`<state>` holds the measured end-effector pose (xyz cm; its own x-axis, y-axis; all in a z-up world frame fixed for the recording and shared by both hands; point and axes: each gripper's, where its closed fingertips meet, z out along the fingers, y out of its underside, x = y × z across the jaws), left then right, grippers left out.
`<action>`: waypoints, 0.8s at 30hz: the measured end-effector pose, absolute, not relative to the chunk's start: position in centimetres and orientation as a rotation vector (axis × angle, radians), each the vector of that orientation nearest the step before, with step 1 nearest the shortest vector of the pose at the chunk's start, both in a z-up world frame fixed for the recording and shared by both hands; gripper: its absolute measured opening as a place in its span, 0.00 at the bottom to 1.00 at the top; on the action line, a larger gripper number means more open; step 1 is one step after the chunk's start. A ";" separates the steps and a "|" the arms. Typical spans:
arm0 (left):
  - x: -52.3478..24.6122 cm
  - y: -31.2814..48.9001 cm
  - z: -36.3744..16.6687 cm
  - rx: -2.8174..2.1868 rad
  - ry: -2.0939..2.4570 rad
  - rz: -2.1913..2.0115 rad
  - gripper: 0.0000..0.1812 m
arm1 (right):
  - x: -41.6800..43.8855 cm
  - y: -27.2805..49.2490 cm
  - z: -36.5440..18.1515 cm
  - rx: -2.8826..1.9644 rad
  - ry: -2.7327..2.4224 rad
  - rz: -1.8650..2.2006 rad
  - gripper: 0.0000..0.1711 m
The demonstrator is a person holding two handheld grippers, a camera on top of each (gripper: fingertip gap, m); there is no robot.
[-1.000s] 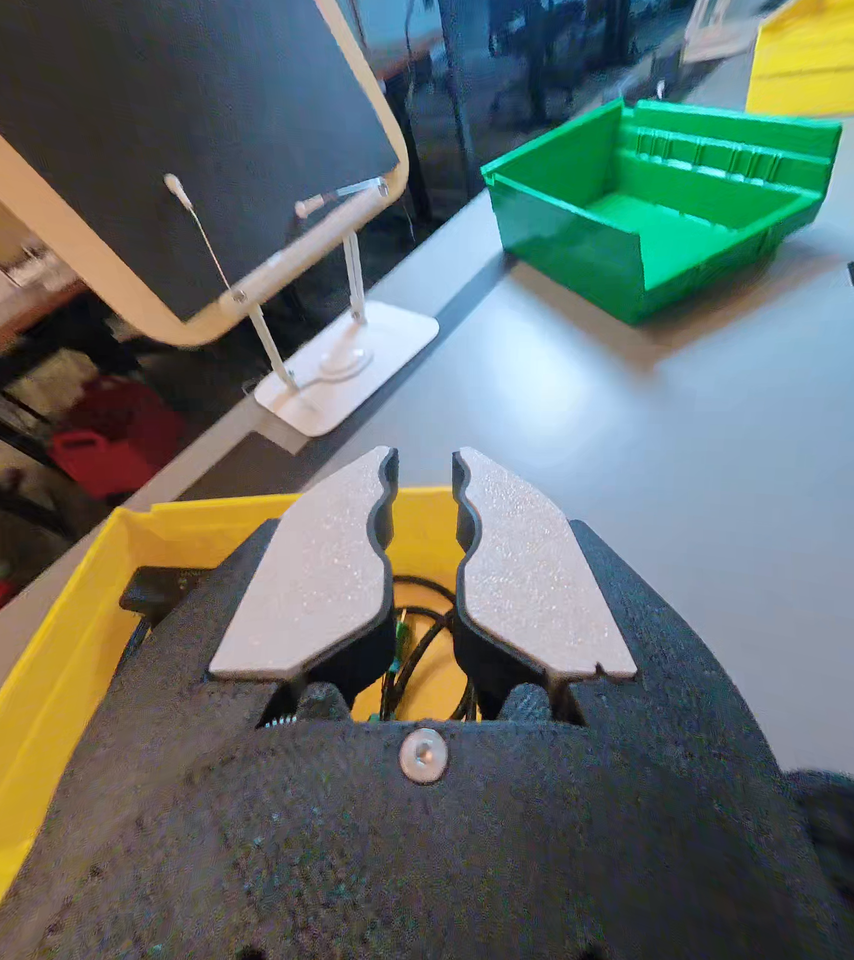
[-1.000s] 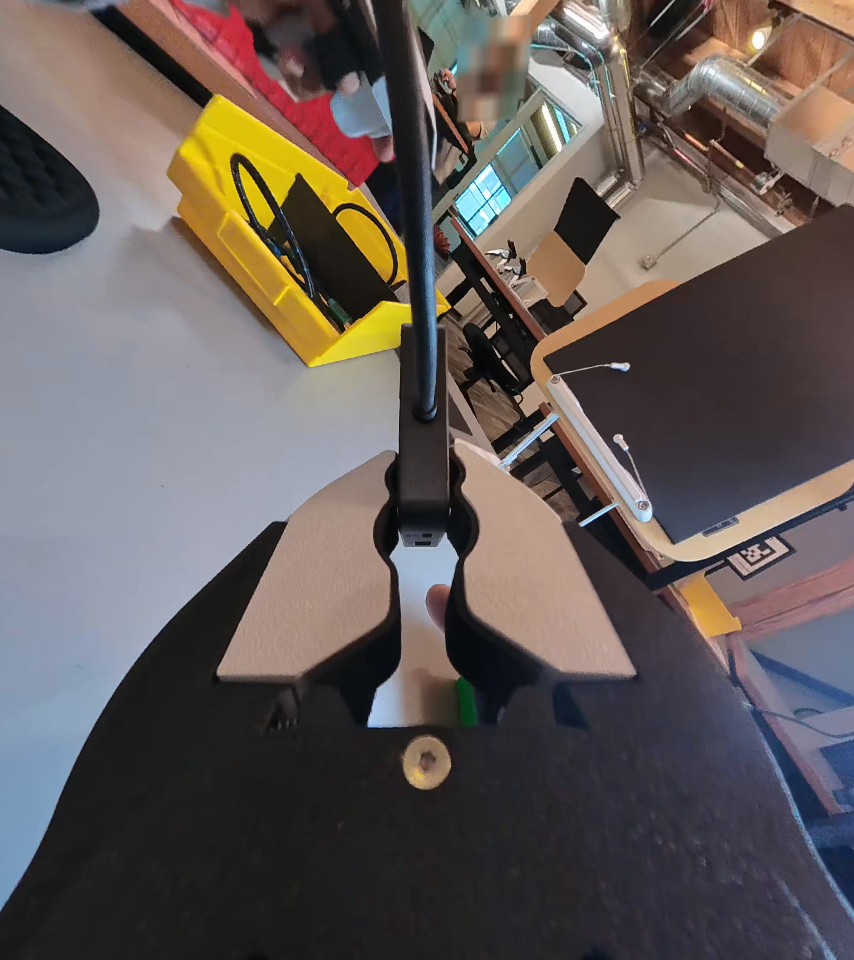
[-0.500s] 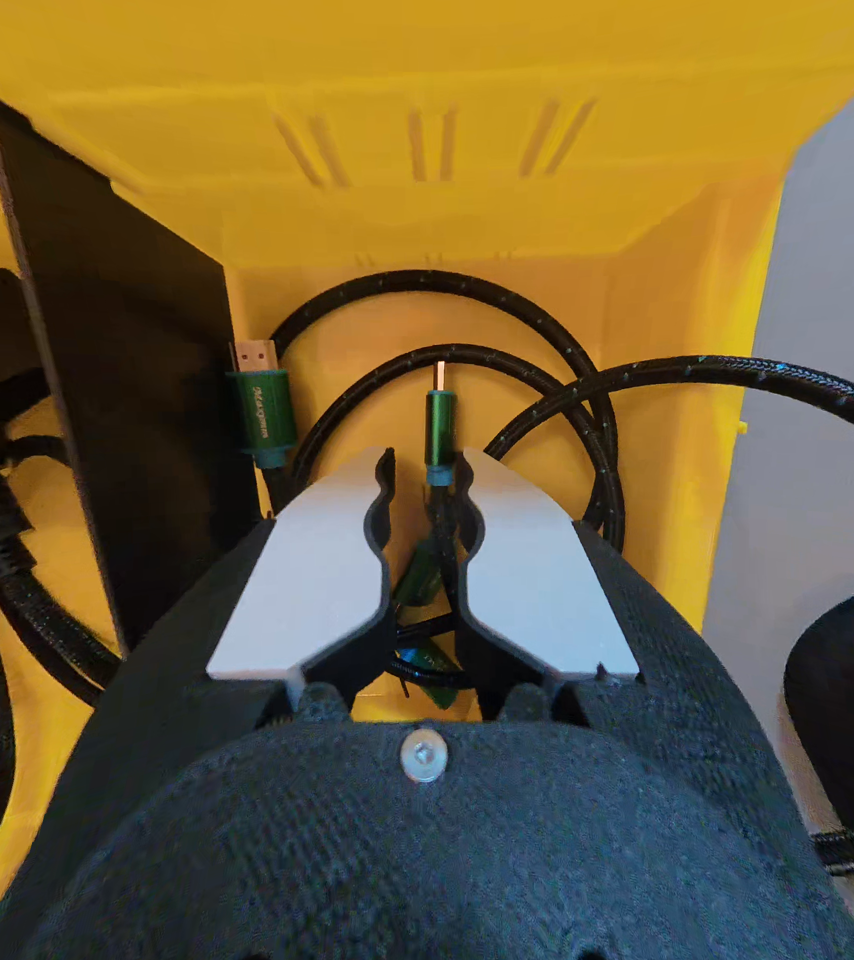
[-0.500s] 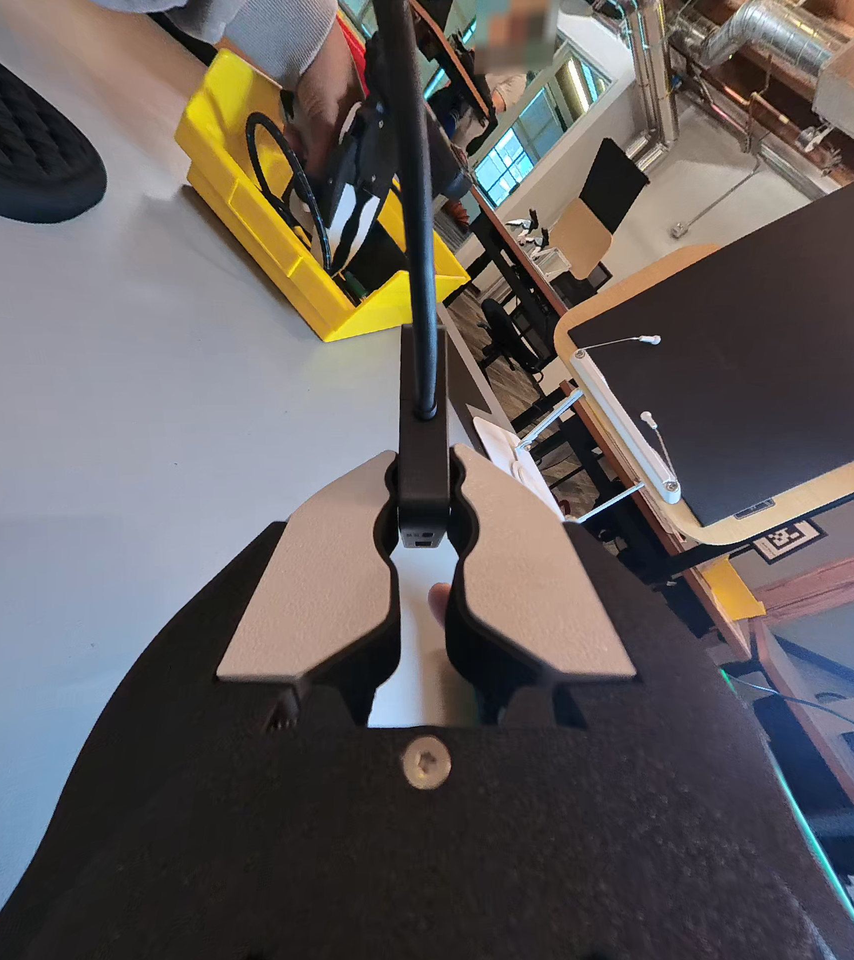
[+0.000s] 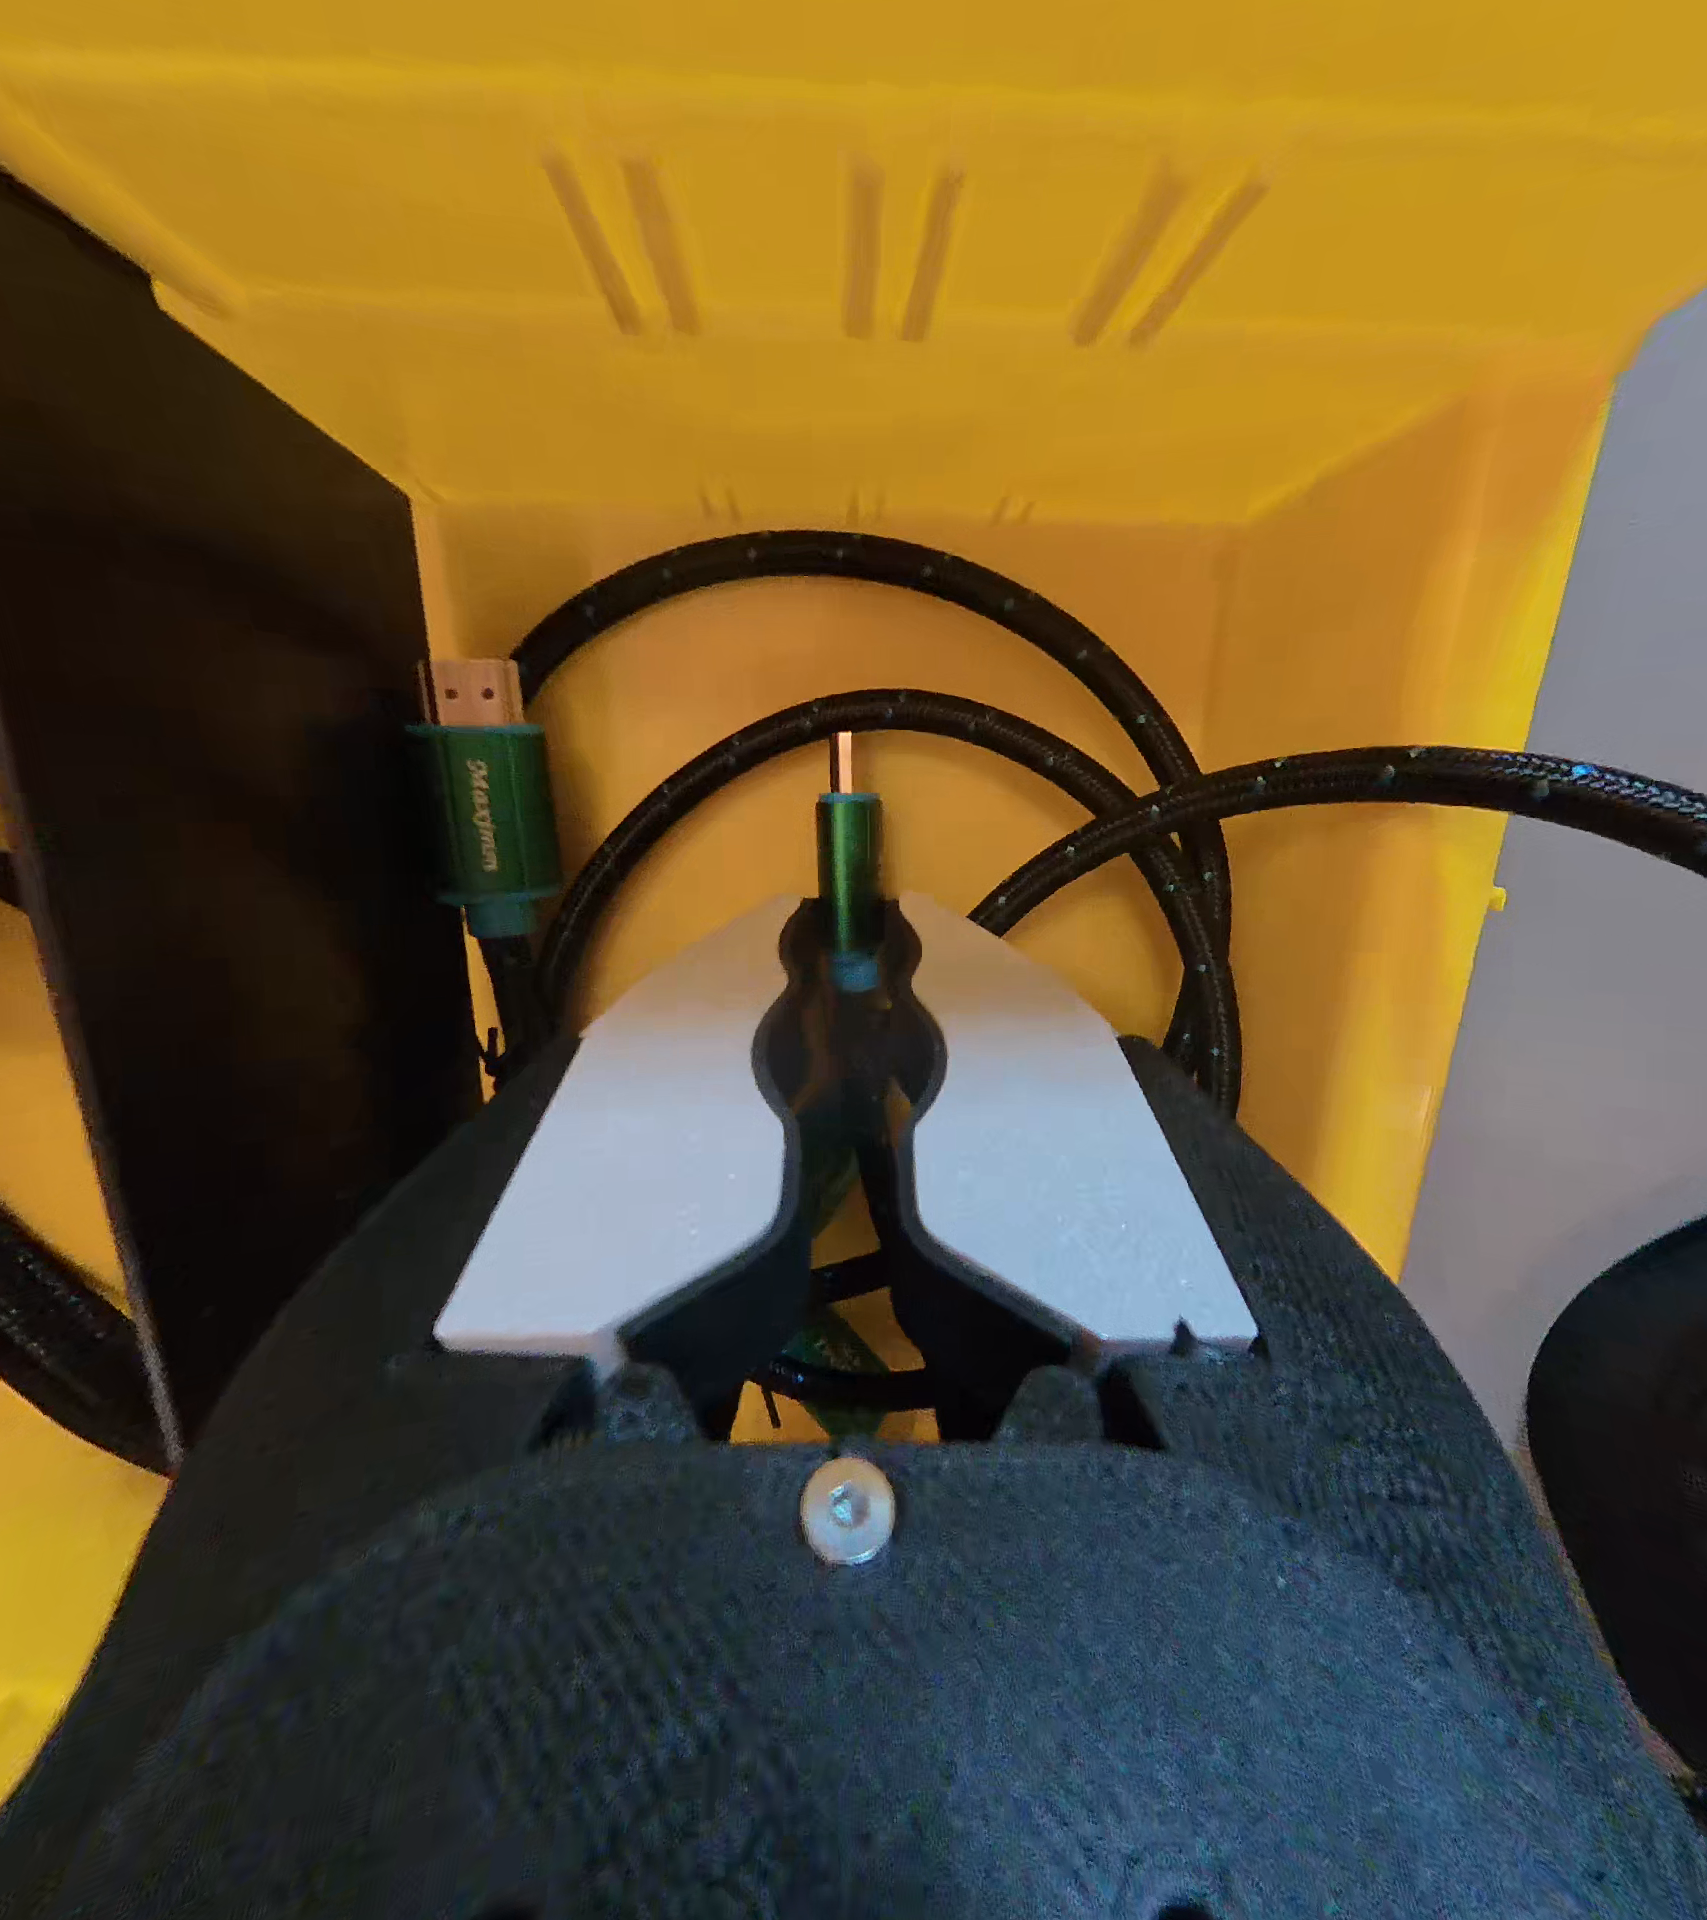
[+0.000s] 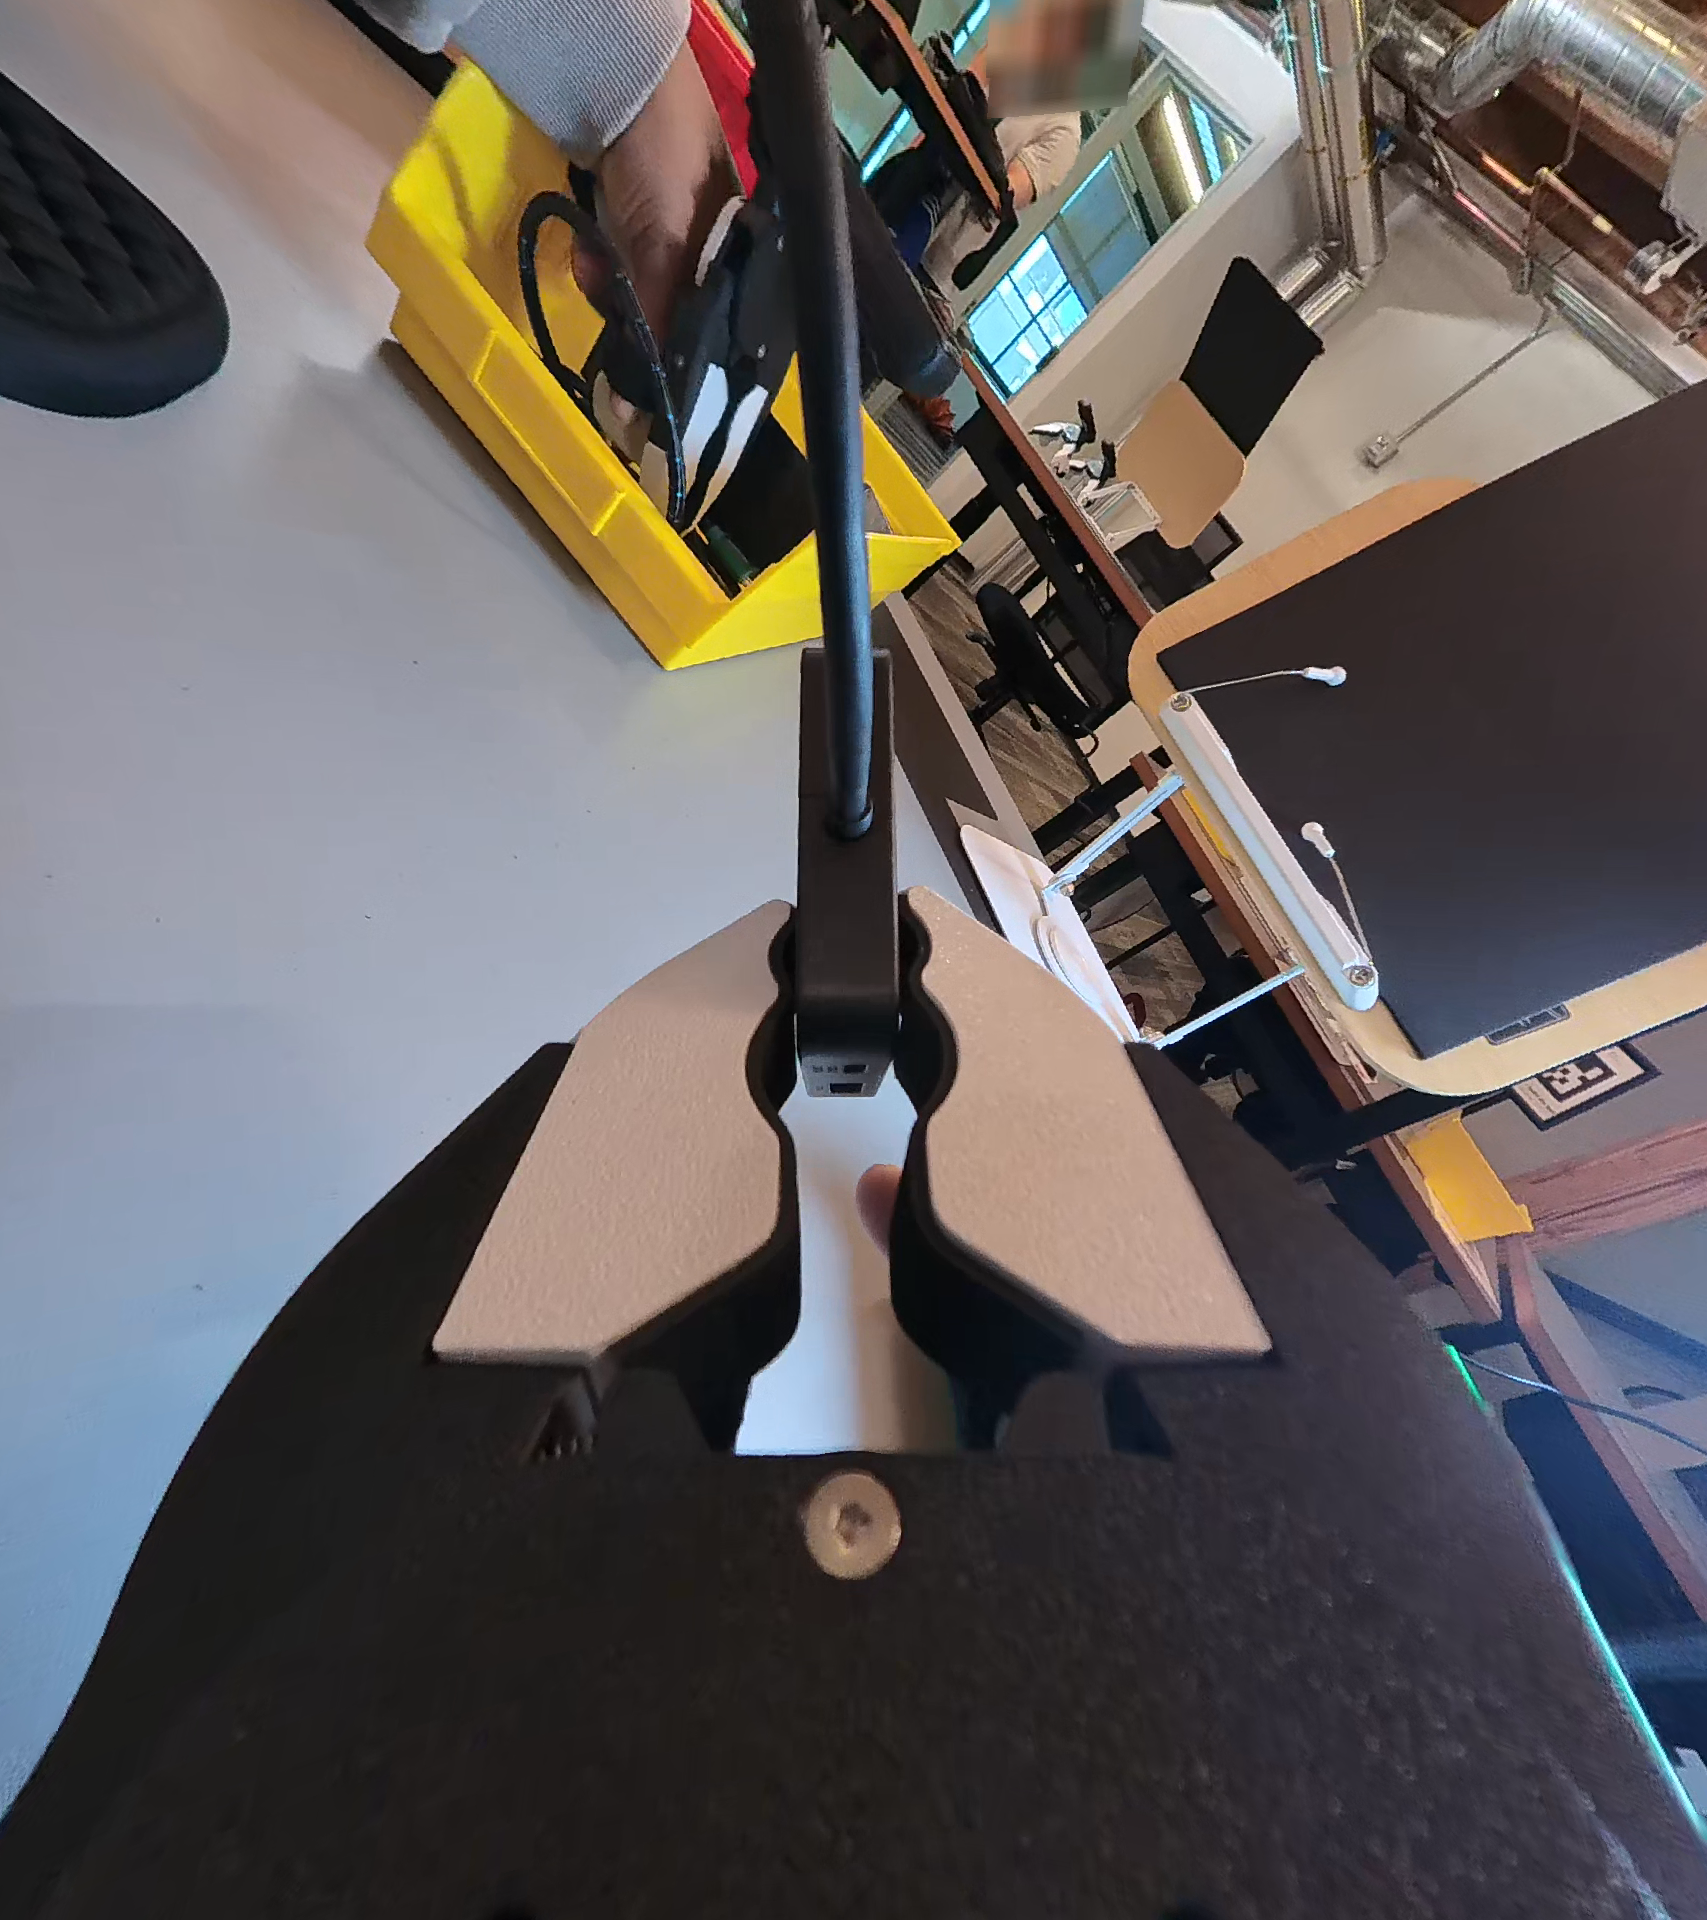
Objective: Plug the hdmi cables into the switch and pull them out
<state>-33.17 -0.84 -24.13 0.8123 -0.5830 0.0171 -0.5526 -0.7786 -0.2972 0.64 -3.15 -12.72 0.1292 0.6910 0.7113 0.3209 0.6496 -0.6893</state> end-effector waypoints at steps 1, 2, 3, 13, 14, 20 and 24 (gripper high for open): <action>-33.3 -0.9 -24.0 -2.718 0.873 -0.149 0.07 | 0.7 -3.1 -12.7 -0.896 -1.468 0.326 0.08; -33.3 -0.9 -23.7 -2.707 0.875 -0.157 0.07 | 0.8 -3.1 -12.6 -0.896 -1.466 0.324 0.08; -33.1 -0.9 -23.2 -2.687 0.867 -0.185 0.07 | 0.8 -3.0 -12.6 -0.897 -1.462 0.325 0.08; -32.1 -1.6 -16.0 -2.521 0.799 -0.364 0.07 | 0.7 -2.9 -12.7 -0.907 -1.463 0.344 0.08; -31.8 -1.6 -15.6 -2.503 0.799 -0.379 0.07 | 0.7 -3.0 -12.7 -0.906 -1.463 0.344 0.08; -30.9 -0.4 -12.8 -2.346 0.714 -0.472 0.07 | 0.7 -2.8 -13.0 -0.917 -1.467 0.343 0.09; -30.5 1.4 -9.5 -2.141 0.615 -0.521 0.07 | 0.7 -2.7 -13.0 -0.922 -1.464 0.344 0.09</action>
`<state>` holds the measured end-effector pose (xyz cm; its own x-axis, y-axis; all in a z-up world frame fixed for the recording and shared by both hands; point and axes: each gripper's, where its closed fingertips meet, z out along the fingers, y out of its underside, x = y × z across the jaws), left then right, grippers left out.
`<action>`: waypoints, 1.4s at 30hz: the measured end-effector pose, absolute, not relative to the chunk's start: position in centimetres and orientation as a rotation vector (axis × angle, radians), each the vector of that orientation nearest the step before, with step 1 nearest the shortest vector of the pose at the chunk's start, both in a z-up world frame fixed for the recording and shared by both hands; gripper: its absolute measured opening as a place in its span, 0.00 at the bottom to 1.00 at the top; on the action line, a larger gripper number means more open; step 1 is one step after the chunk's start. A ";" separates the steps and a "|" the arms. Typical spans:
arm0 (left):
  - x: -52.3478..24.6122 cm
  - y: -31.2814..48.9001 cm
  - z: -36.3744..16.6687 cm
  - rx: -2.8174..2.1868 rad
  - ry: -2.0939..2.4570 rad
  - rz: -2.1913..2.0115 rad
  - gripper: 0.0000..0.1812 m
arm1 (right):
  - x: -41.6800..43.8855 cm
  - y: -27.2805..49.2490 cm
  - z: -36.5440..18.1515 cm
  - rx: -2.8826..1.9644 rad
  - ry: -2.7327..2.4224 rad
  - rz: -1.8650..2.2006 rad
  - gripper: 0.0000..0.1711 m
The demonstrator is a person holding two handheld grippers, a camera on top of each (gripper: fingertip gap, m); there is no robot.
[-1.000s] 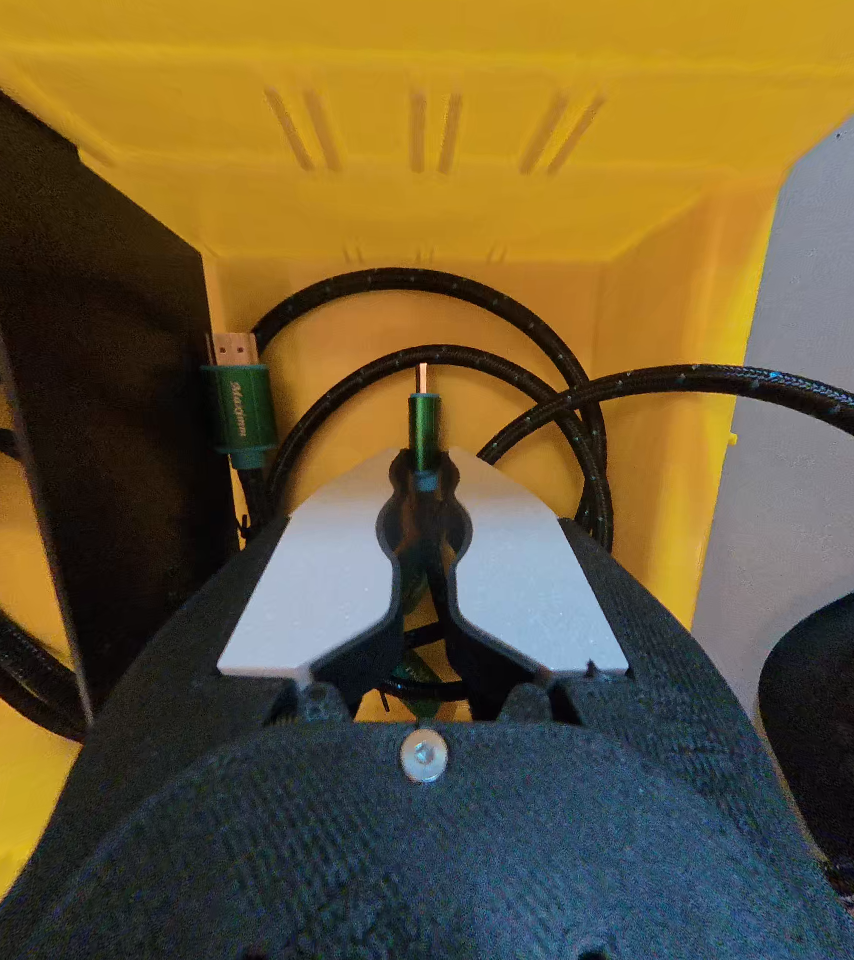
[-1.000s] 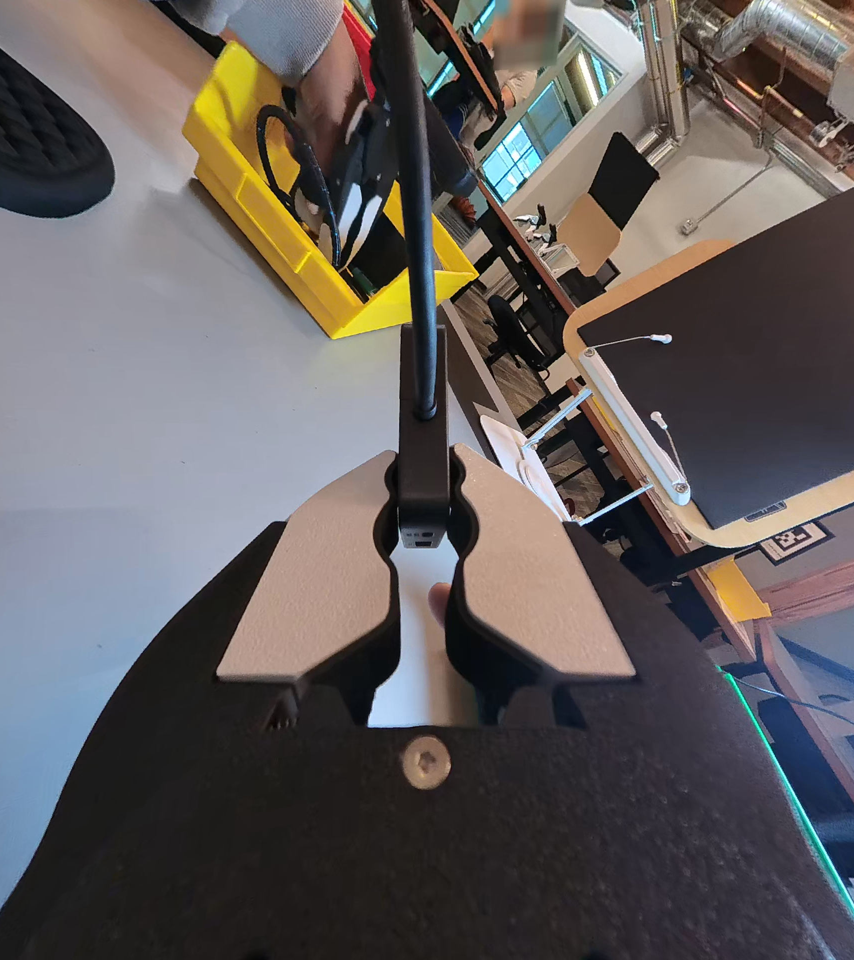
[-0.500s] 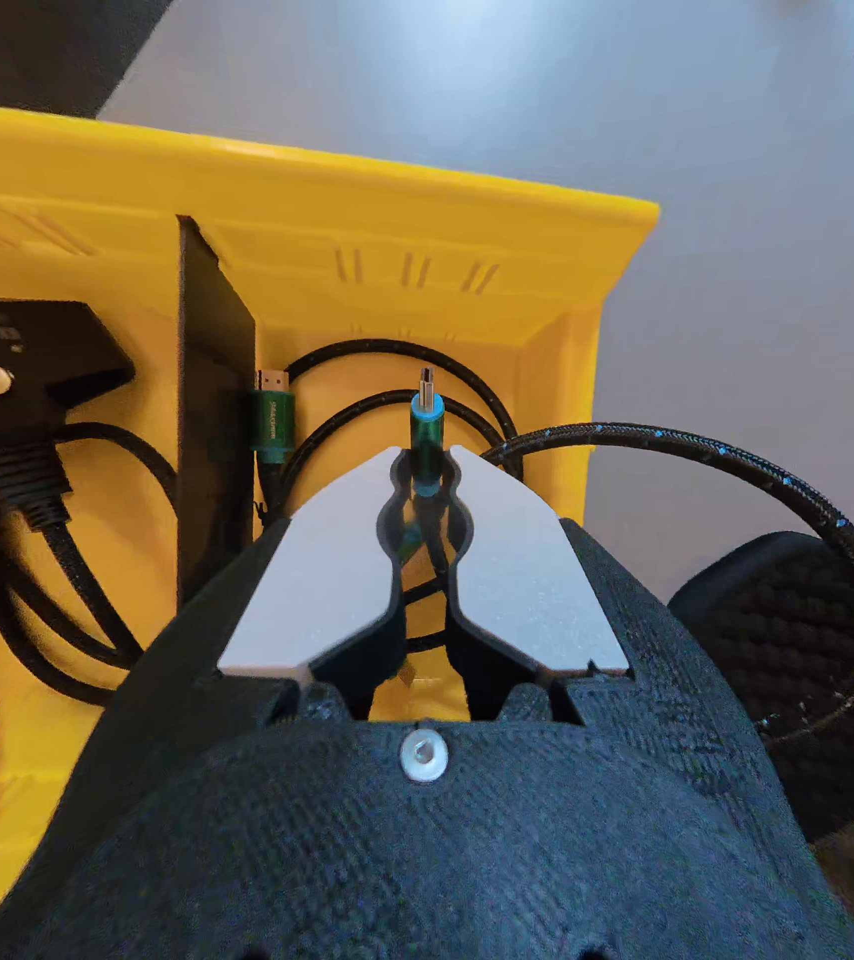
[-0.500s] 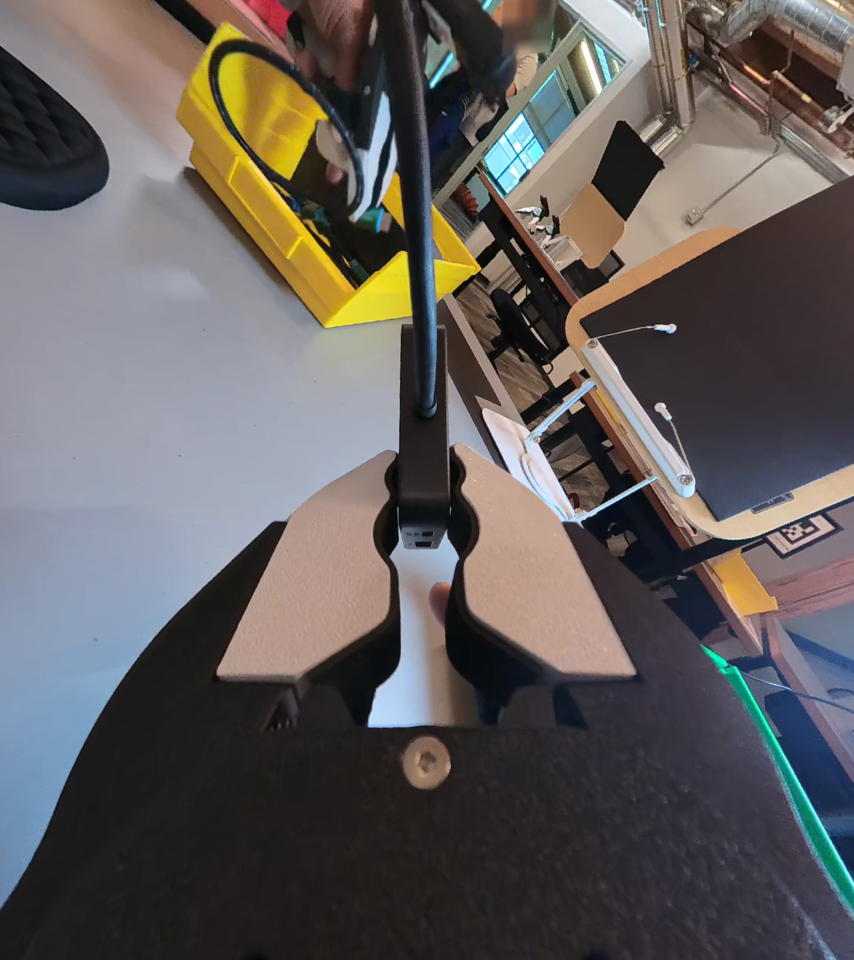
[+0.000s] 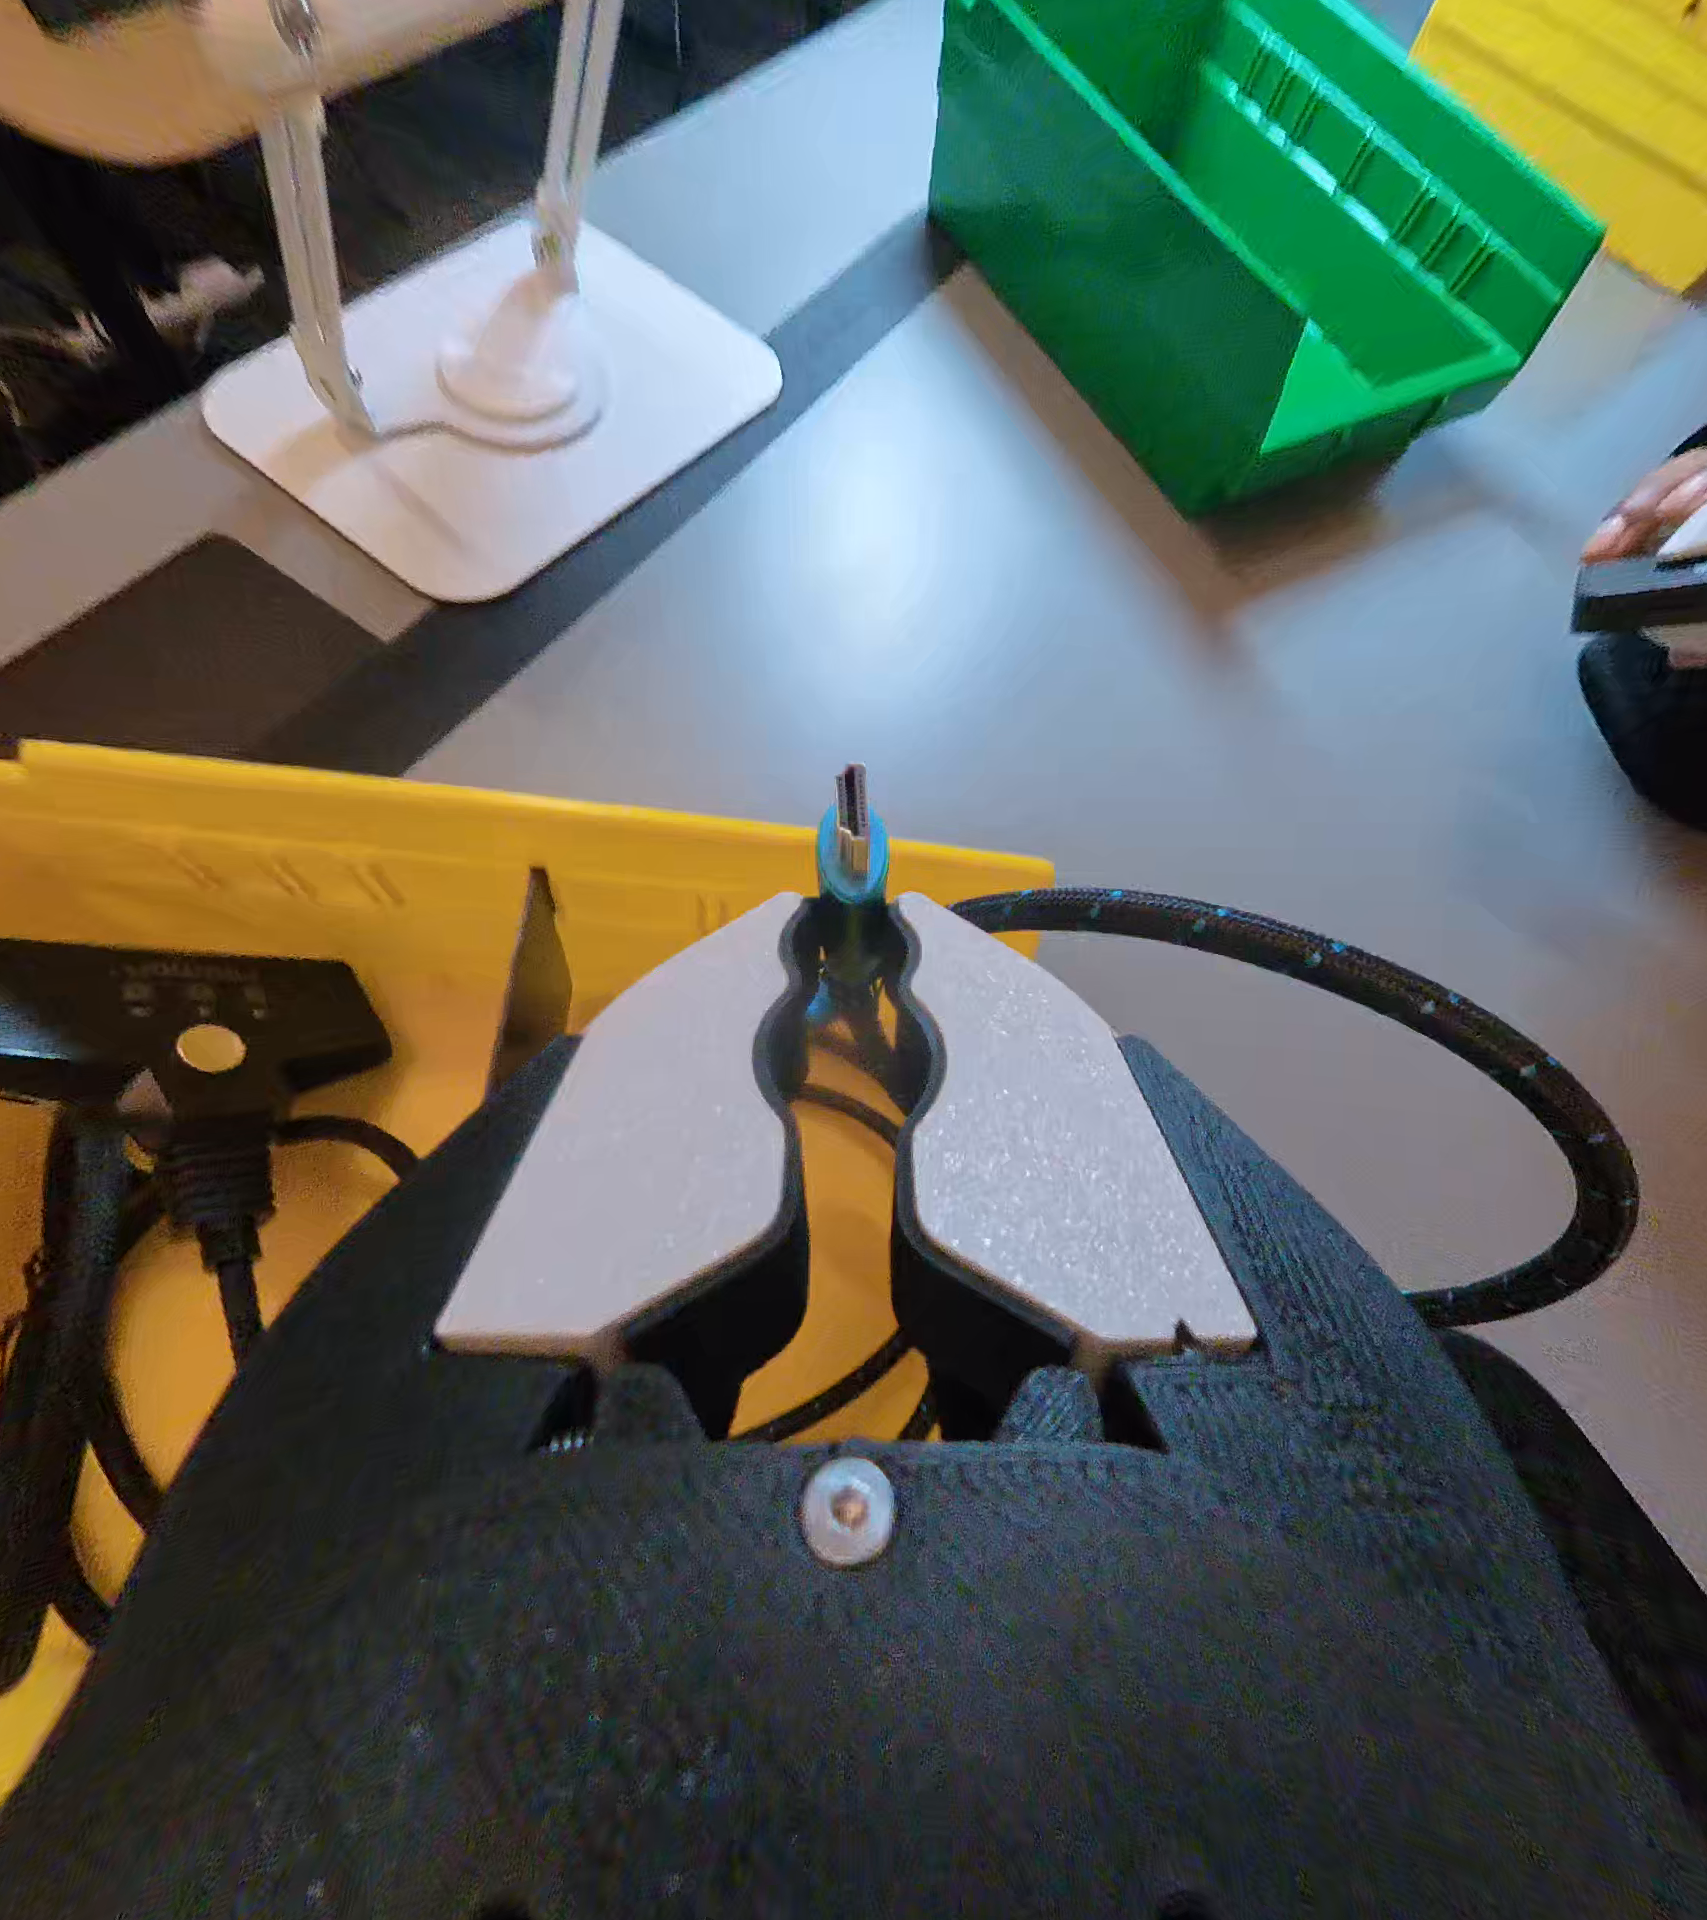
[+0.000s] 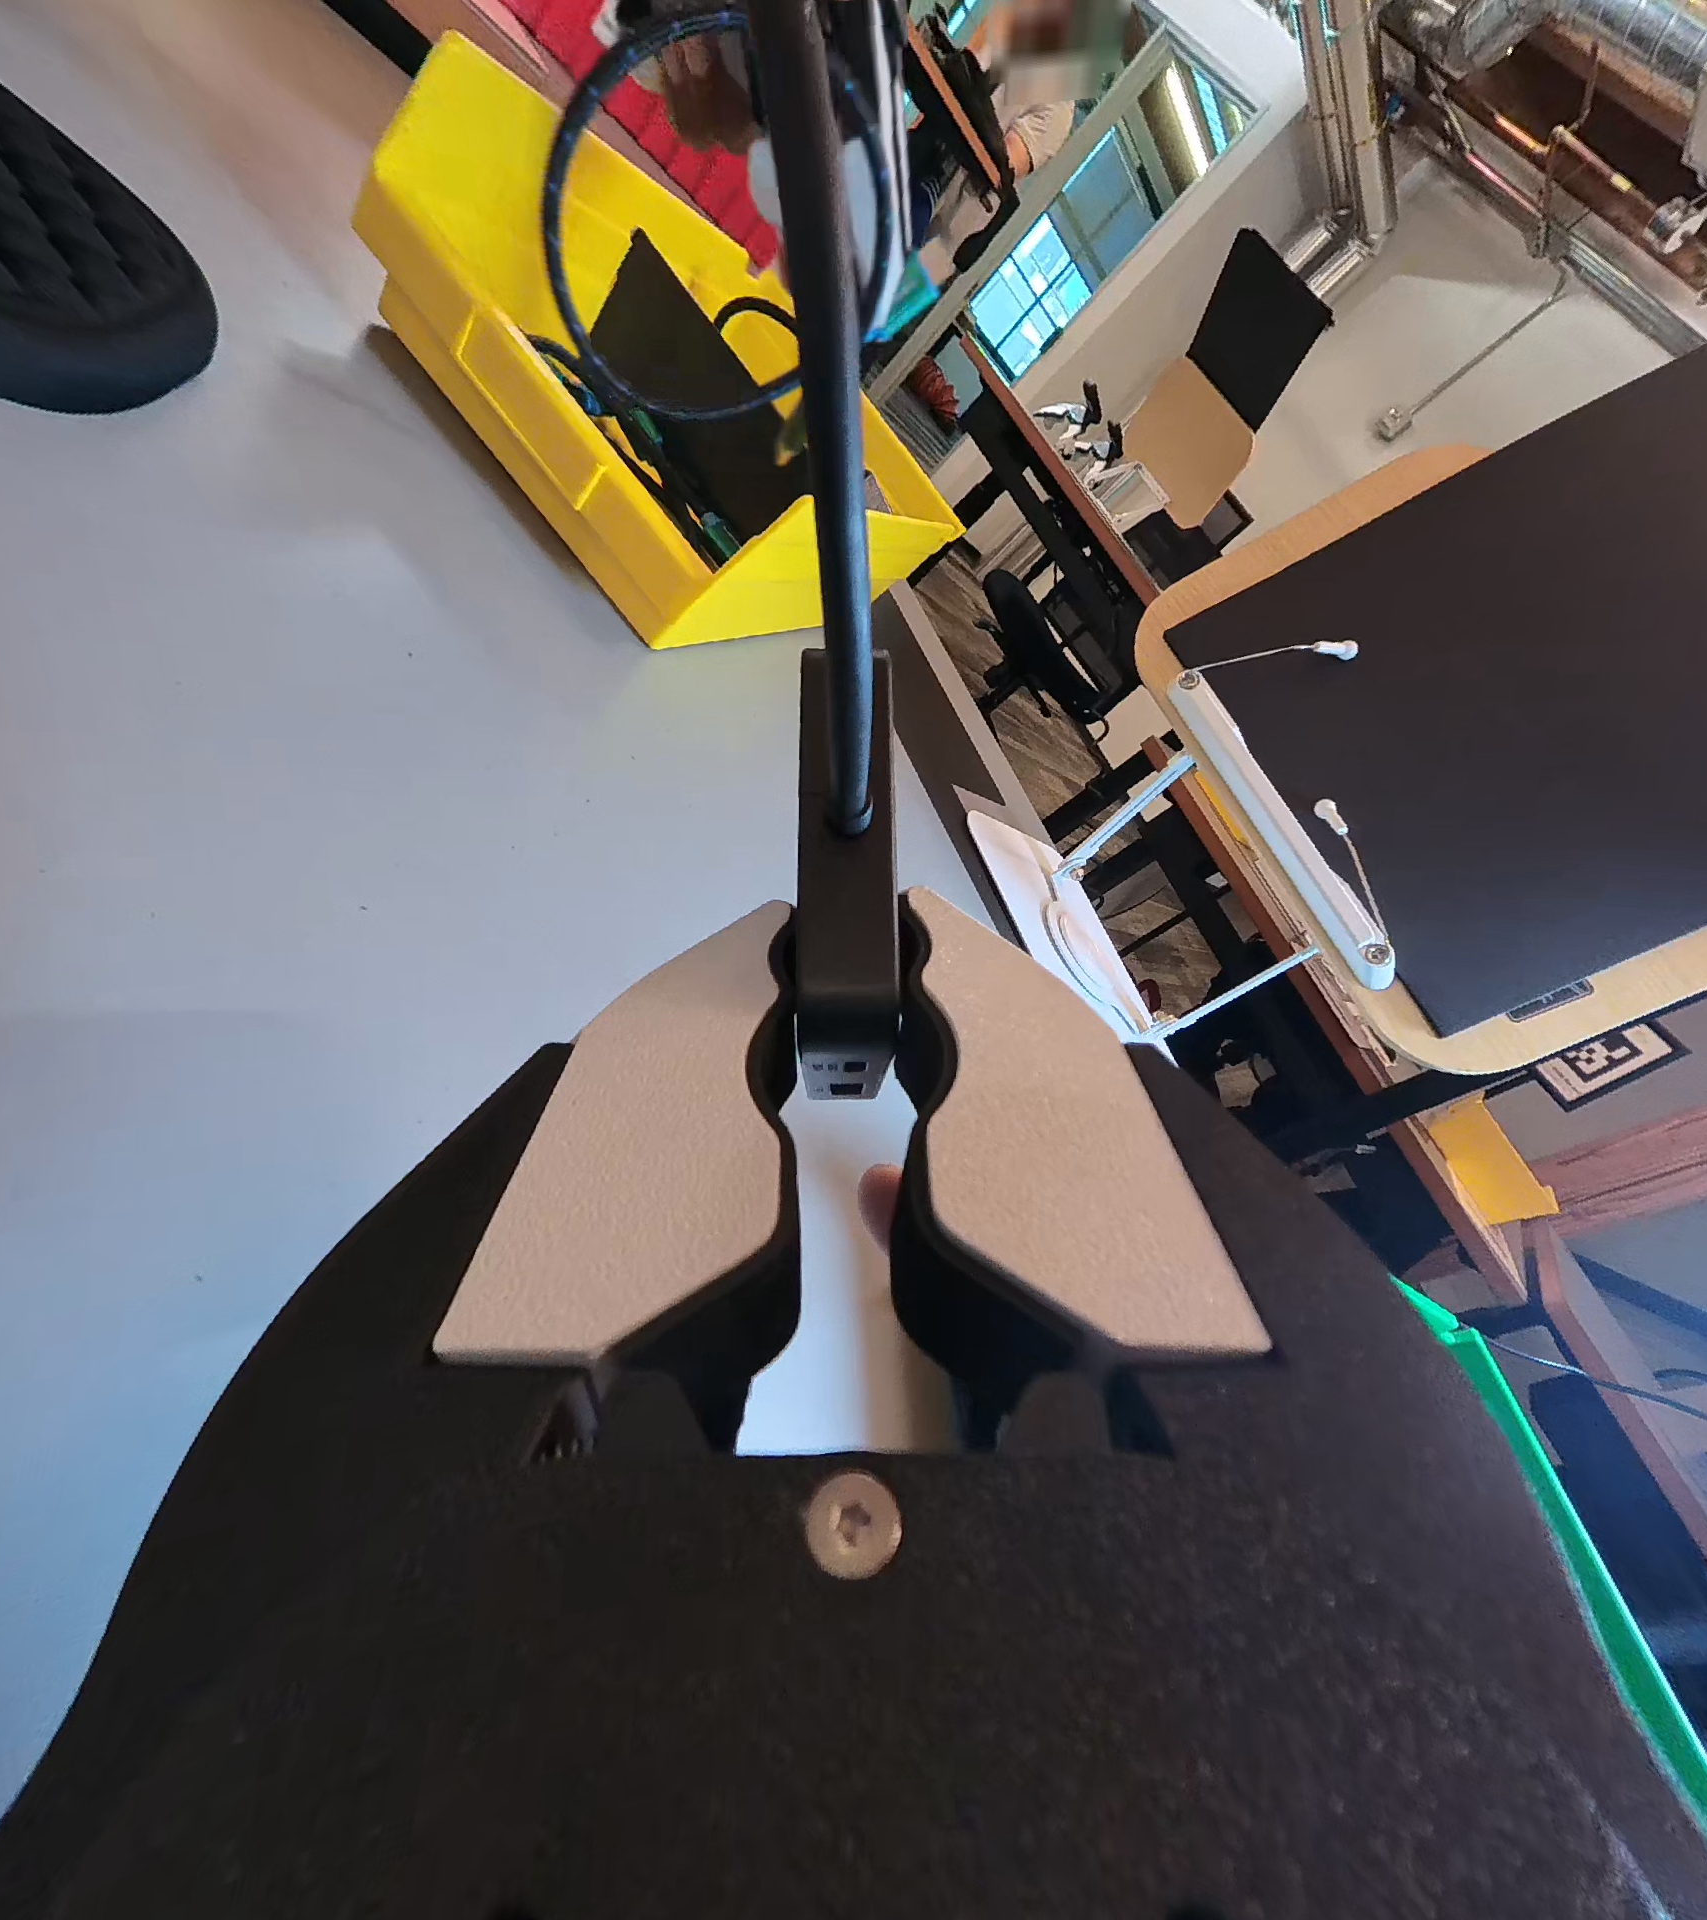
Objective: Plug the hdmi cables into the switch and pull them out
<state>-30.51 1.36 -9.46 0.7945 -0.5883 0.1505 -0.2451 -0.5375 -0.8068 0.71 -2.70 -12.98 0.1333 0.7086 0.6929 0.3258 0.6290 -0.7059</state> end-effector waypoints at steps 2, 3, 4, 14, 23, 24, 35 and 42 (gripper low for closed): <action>-30.4 1.8 -7.9 -2.009 0.602 -0.520 0.07 | 0.7 -2.7 -12.9 -0.921 -1.463 0.342 0.08; -30.5 1.8 -7.6 -1.972 0.595 -0.520 0.07 | 0.8 -2.7 -12.9 -0.921 -1.462 0.341 0.09; -30.7 1.8 -7.8 -1.967 0.577 -0.518 0.06 | 0.8 -2.7 -12.9 -0.920 -1.461 0.340 0.08; -39.0 -0.9 -17.1 -2.490 0.598 0.008 0.13 | 0.6 -2.6 -13.2 -0.930 -1.468 0.344 0.08; -40.3 -1.8 -15.5 -2.506 0.730 0.246 0.12 | 0.5 -2.5 -13.5 -0.939 -1.474 0.349 0.08; -40.3 -2.0 -15.4 -2.519 0.742 0.255 0.12 | 0.5 -2.5 -13.5 -0.939 -1.475 0.350 0.08; -39.1 -4.0 -19.8 -2.812 0.799 0.212 0.18 | 0.7 -2.5 -13.3 -0.938 -1.470 0.349 0.08; -40.2 -3.6 -21.5 -2.817 1.031 0.586 0.10 | 0.7 -2.5 -13.4 -0.936 -1.474 0.346 0.08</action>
